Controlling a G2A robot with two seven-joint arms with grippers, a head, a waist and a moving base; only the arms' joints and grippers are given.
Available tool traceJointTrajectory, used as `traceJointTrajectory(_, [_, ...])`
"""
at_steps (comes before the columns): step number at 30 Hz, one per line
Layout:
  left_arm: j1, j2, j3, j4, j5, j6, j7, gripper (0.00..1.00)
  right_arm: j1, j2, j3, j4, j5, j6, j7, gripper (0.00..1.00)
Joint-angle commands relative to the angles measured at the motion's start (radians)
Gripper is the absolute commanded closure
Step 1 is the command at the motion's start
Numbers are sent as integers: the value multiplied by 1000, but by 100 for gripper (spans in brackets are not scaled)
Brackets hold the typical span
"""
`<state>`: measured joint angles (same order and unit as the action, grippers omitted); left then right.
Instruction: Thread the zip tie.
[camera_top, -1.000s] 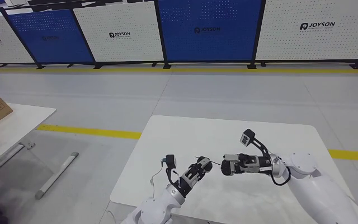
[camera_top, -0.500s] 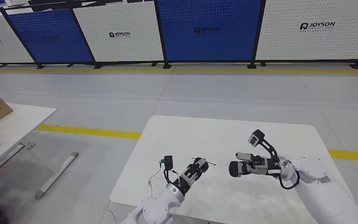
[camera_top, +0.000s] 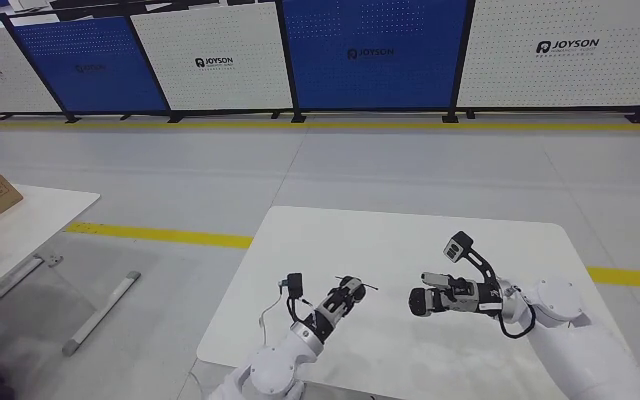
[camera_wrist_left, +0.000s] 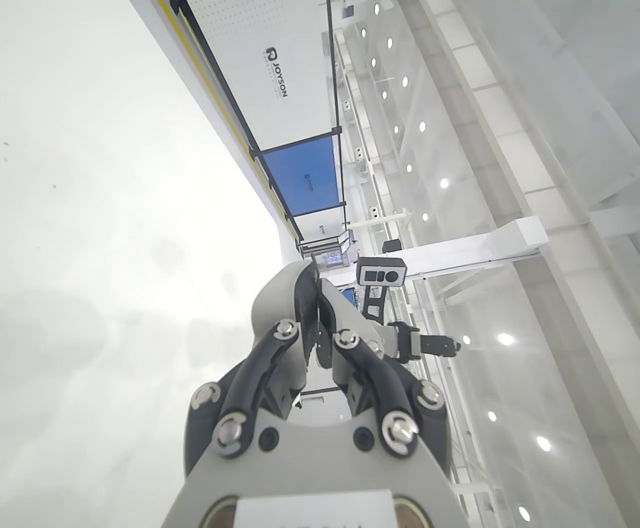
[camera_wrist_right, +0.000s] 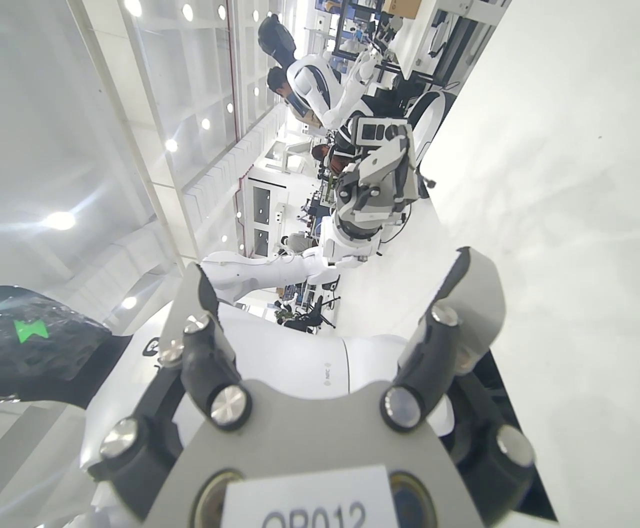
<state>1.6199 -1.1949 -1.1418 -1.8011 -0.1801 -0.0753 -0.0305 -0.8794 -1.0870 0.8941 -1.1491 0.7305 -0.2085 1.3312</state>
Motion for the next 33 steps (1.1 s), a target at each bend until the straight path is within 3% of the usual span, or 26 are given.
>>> traceJointTrajectory(1, [13, 7, -33, 7, -2, -14, -35, 100, 0, 0, 0, 0, 0, 0, 0, 0])
traceJointTrajectory(4, [28, 15, -62, 22, 15, -20, -81, 100, 0, 0, 0, 0, 0, 0, 0, 0])
traceJointTrajectory(8, [32, 19, -61, 44, 71, -22, -101, 100, 0, 0, 0, 0, 0, 0, 0, 0])
traceJointTrajectory(11, [36, 16, -58, 42, 17, -34, -110, 100, 0, 0, 0, 0, 0, 0, 0, 0])
traceJointTrajectory(22, [34, 14, -52, 35, -12, -39, -117, 100, 0, 0, 0, 0, 0, 0, 0, 0])
traceJointTrajectory(26, [57, 16, -80, -22, -88, -87, -136, 100, 0, 0, 0, 0, 0, 0, 0, 0])
traceJointTrajectory(29, [89, 22, -111, -92, -158, -116, -203, 100, 0, 0, 0, 0, 0, 0, 0, 0])
traceJointTrajectory(33, [148, 30, -165, -206, -201, -151, -239, 100, 0, 0, 0, 0, 0, 0, 0, 0])
